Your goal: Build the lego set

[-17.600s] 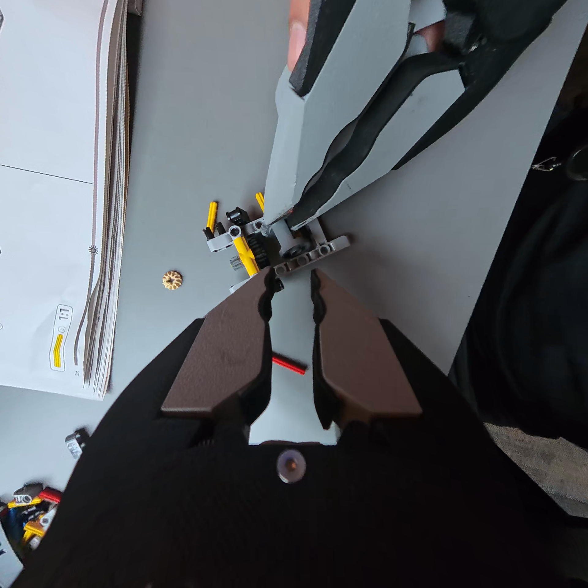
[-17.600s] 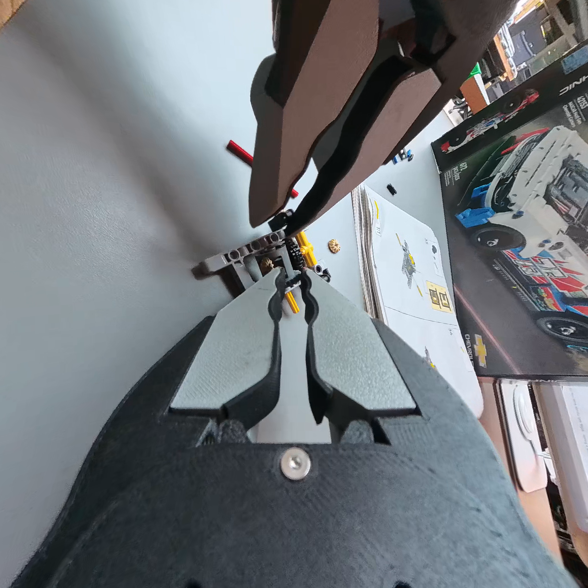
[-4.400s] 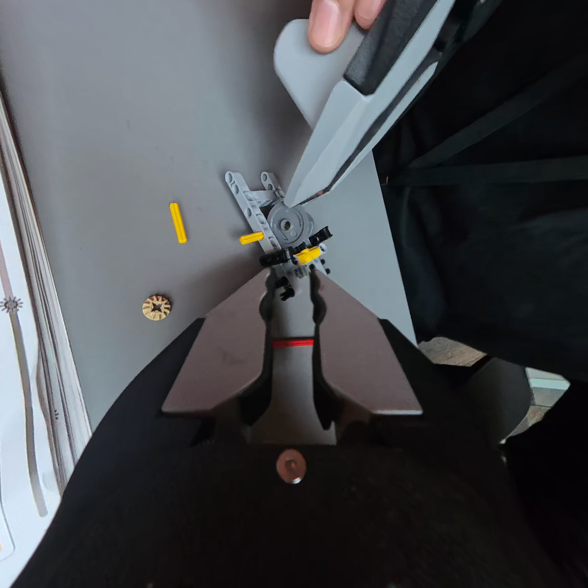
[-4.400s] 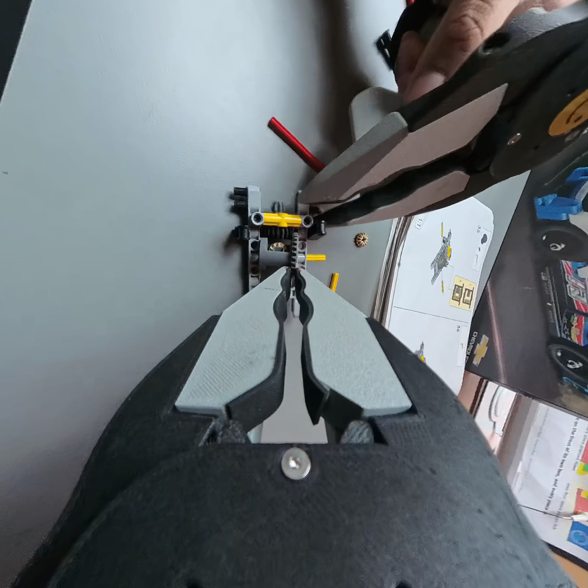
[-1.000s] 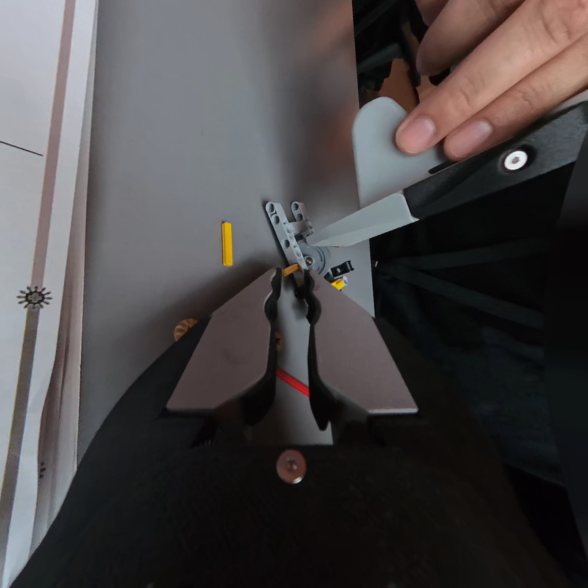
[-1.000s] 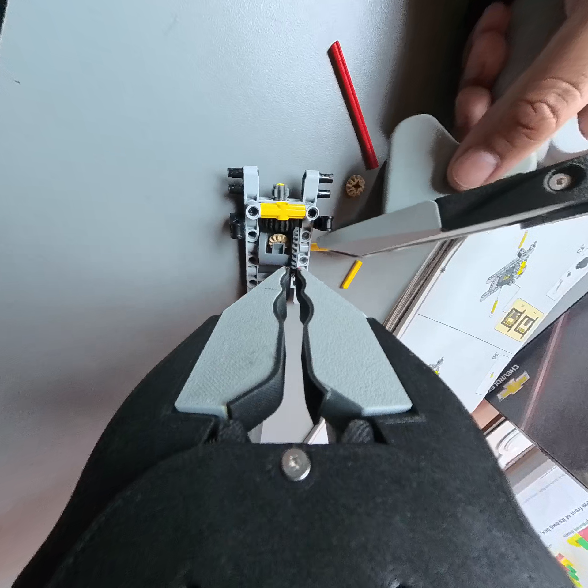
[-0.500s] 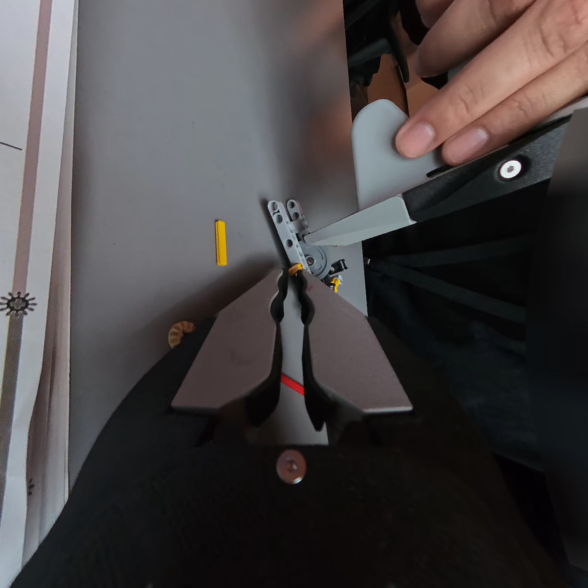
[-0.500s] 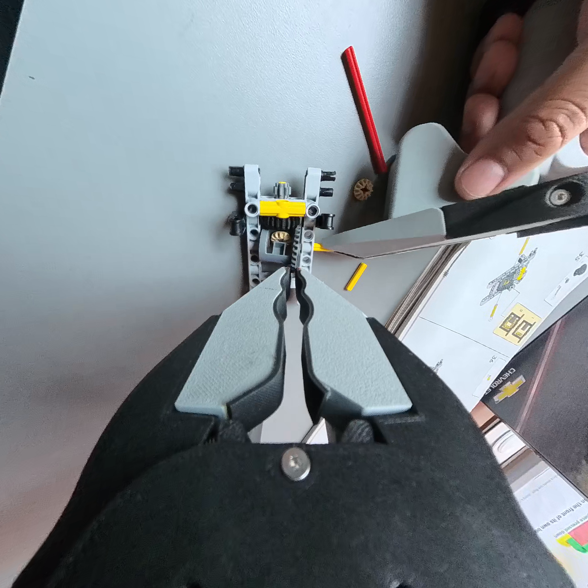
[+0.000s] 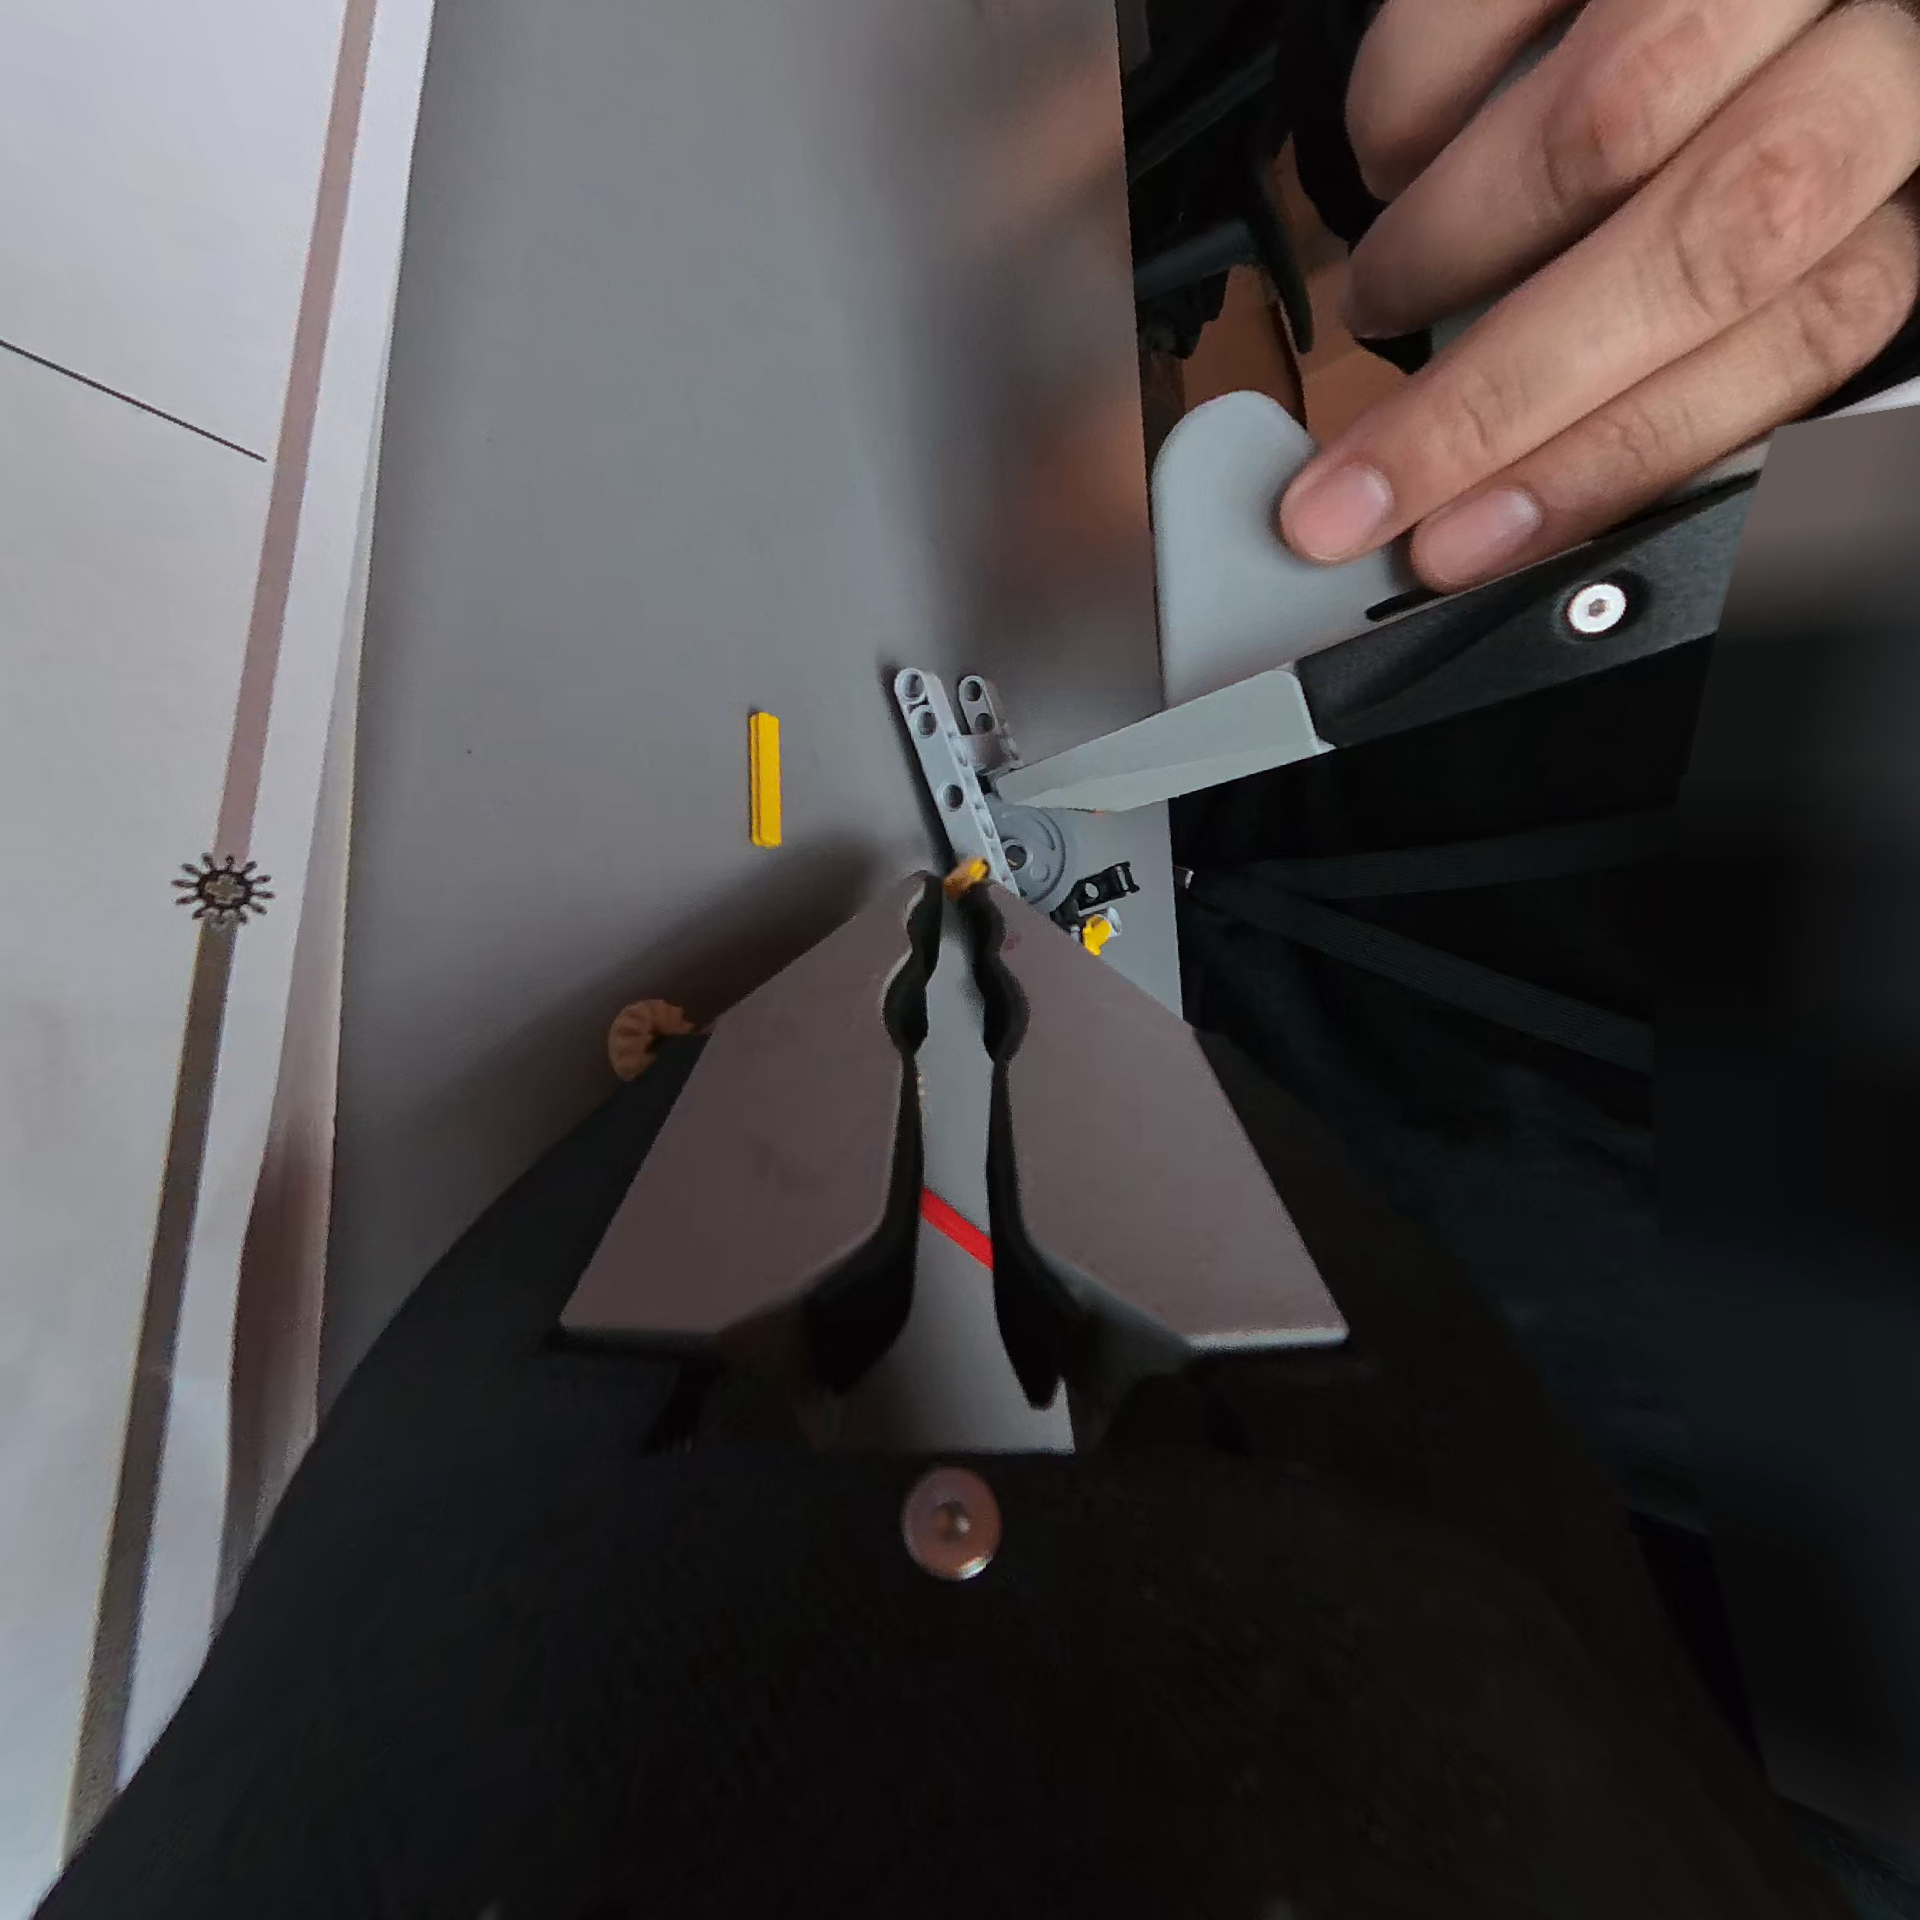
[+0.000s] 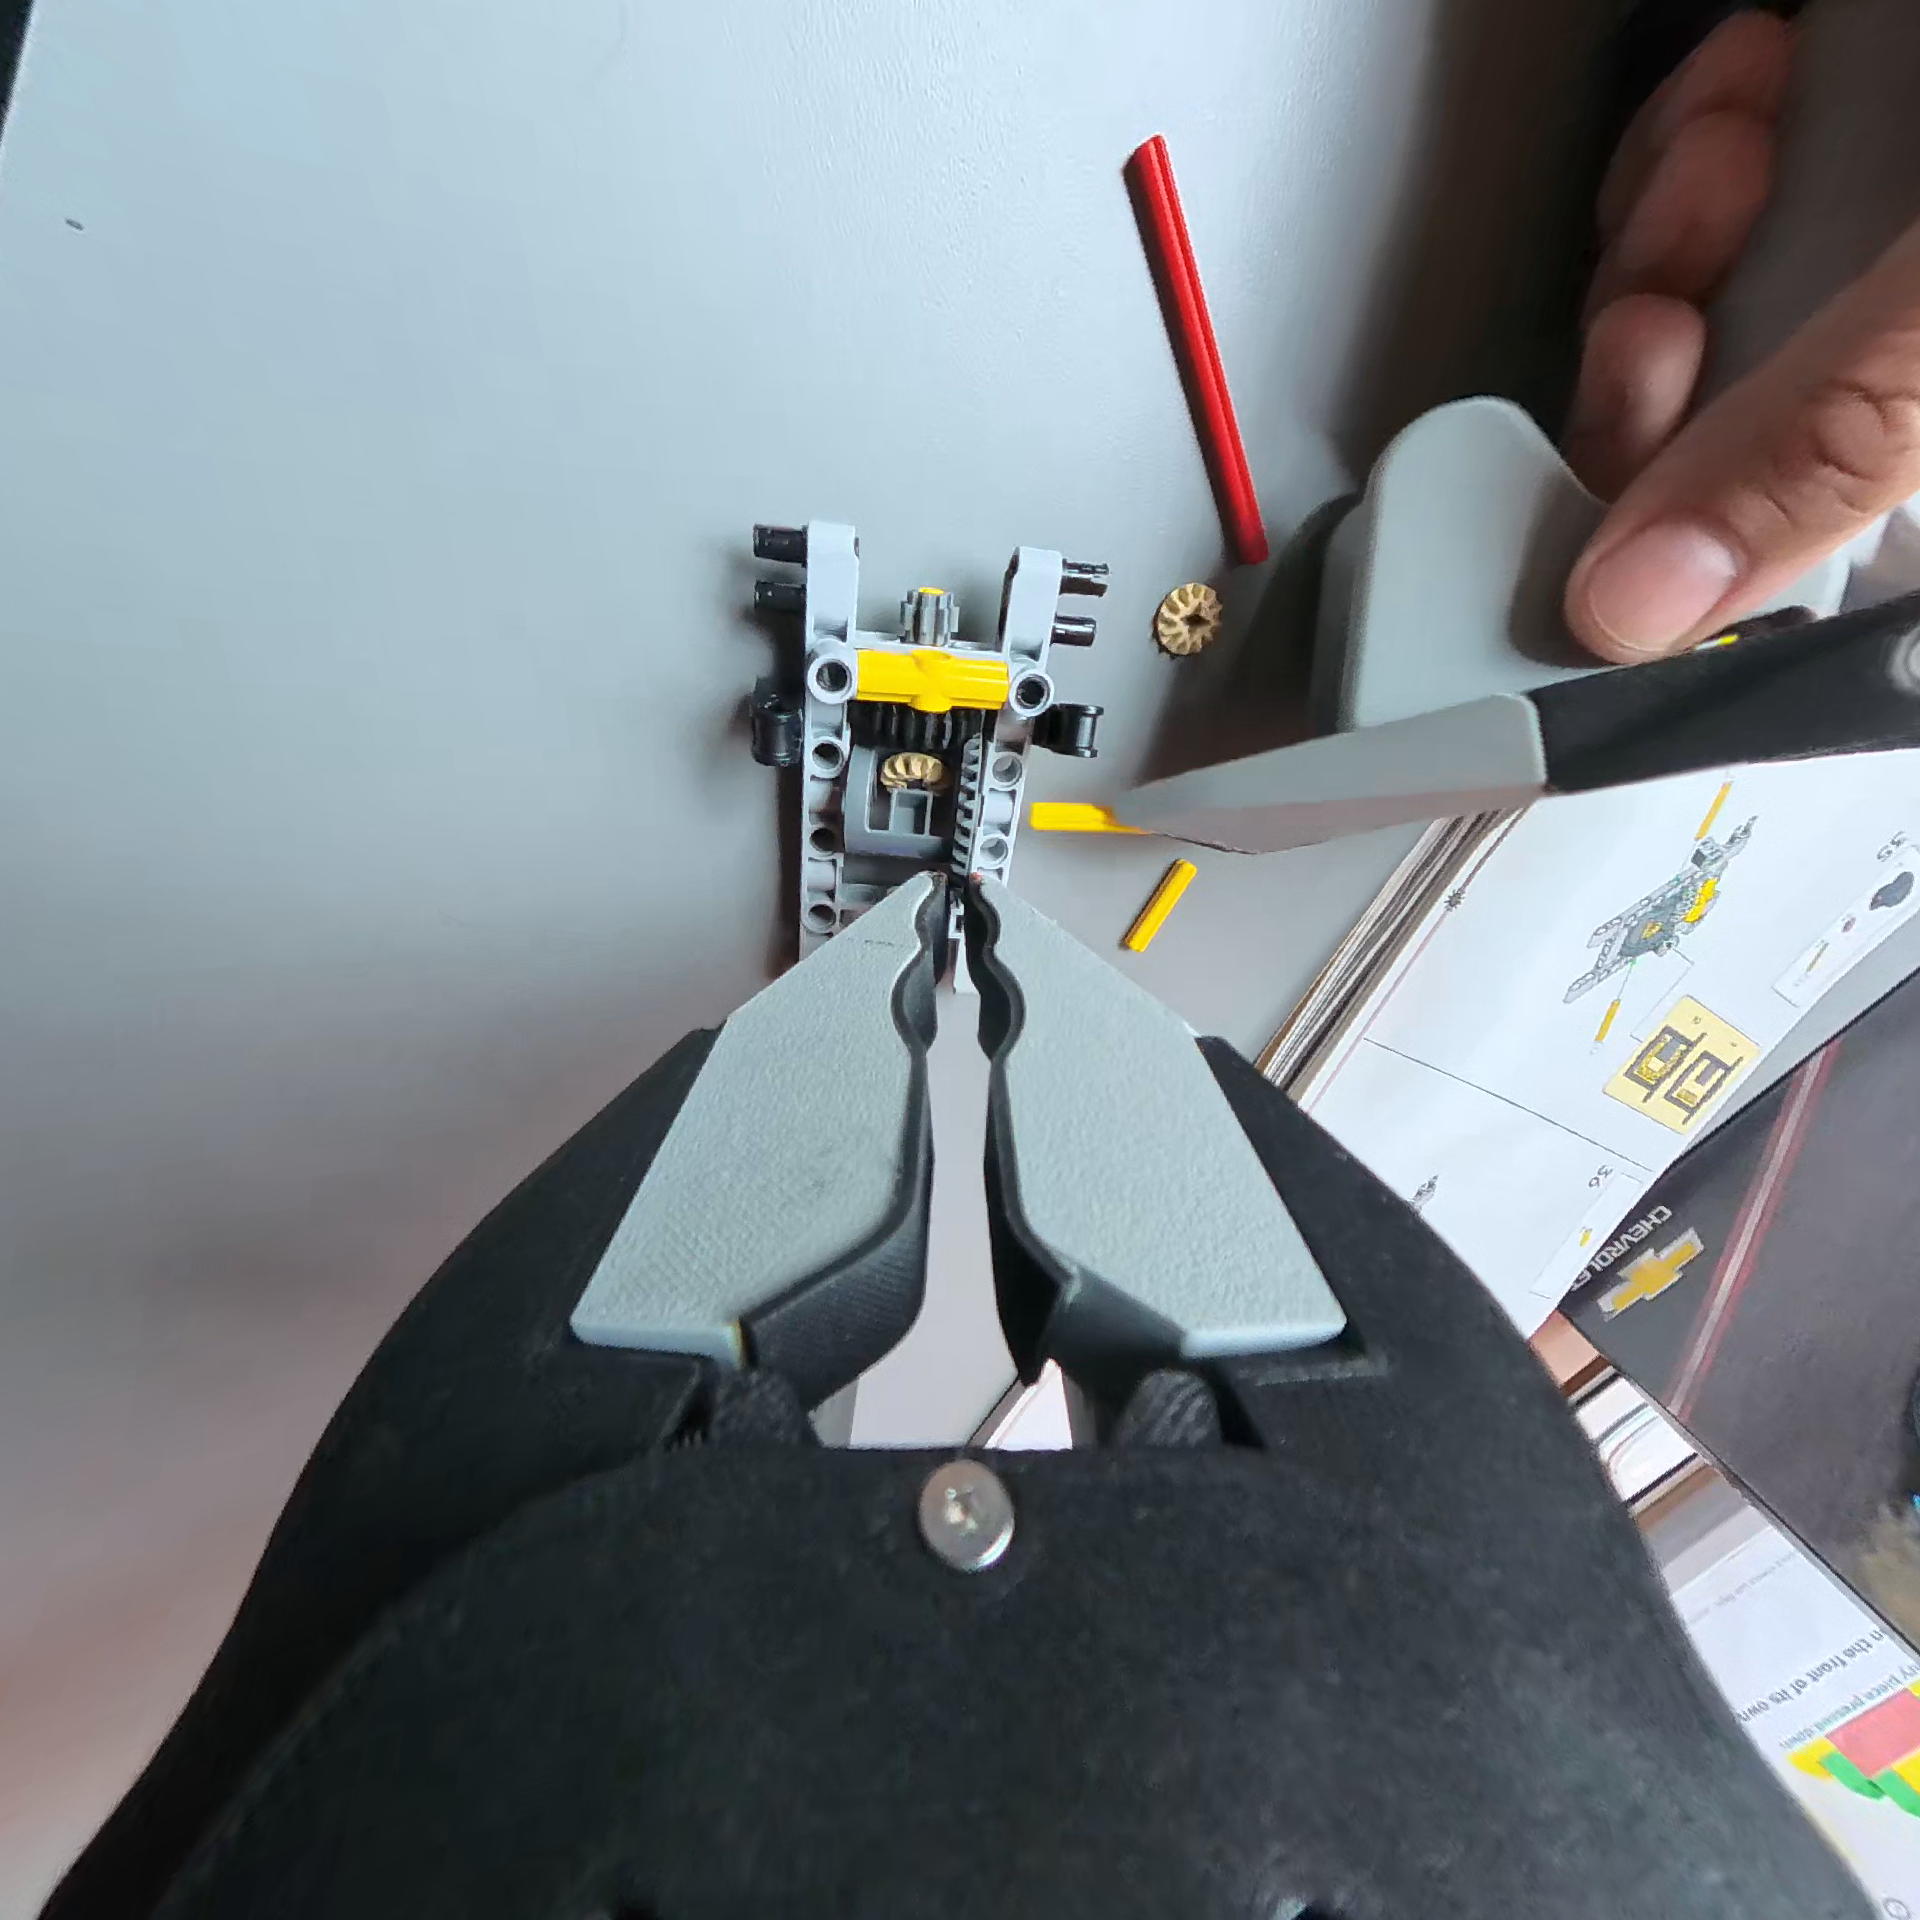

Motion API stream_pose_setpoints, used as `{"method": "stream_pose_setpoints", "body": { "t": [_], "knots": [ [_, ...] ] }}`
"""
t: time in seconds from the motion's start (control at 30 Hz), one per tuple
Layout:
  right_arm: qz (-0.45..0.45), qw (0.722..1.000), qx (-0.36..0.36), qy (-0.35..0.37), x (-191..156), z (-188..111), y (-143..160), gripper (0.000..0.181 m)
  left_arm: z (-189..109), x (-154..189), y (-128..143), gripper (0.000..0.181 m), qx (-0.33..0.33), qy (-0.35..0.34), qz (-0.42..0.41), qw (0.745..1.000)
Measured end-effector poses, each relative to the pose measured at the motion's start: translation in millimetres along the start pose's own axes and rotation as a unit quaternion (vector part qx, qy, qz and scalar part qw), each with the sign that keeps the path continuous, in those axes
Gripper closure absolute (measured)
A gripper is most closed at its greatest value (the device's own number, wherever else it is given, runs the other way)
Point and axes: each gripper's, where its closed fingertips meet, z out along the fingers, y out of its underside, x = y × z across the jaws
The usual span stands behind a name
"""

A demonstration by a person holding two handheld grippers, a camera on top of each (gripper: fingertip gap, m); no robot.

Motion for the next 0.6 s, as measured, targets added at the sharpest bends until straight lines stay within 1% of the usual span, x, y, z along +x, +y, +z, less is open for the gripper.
{"method": "stream_pose_setpoints", "body": {
  "t": [0.2, 0.23, 0.3, 0.37, 0.43, 0.5, 0.57, 0.6],
  "knots": [
    [0.0, 1.0, -0.003, 0.0, -0.1, 1.0, 1.0, 0.181, 2.5, -3.8, 2.8, 0.173, -0.009, -0.015, -0.004, 1.0],
    [0.0, 1.0, -0.004, 0.0, -0.1, 1.1, 1.0, 0.181, 1.9, -5.5, 2.7, 0.171, -0.009, -0.02, -0.006, 1.0],
    [0.001, 1.0, -0.005, -0.001, -0.2, 1.3, 1.1, 0.181, -0.3, -7.0, 3.3, 0.171, -0.01, -0.028, -0.003, 1.0],
    [0.0, 1.0, -0.005, -0.001, -0.3, 1.1, 1.1, 0.181, -5.4, -6.4, 7.6, 0.166, -0.023, -0.04, 0.006, 0.999],
    [-0.001, 1.0, -0.006, 0.0, -0.4, 0.9, 1.0, 0.181, -13.7, 1.5, 7.0, 0.166, -0.021, -0.047, 0.027, 0.998],
    [-0.001, 1.0, -0.007, -0.002, -0.8, 0.9, 1.4, 0.181, -17.5, 16.1, 9.8, 0.166, -0.028, -0.04, 0.053, 0.997],
    [-0.001, 1.0, -0.01, -0.007, -1.4, 0.7, 1.9, 0.181, -13.9, 26.0, 23.6, 0.154, -0.064, -0.036, 0.074, 0.995],
    [-0.002, 1.0, -0.011, -0.009, -1.6, 0.7, 2.2, 0.181, -10.7, 27.5, 30.0, 0.153, -0.08, -0.041, 0.085, 0.992]
  ]
}}
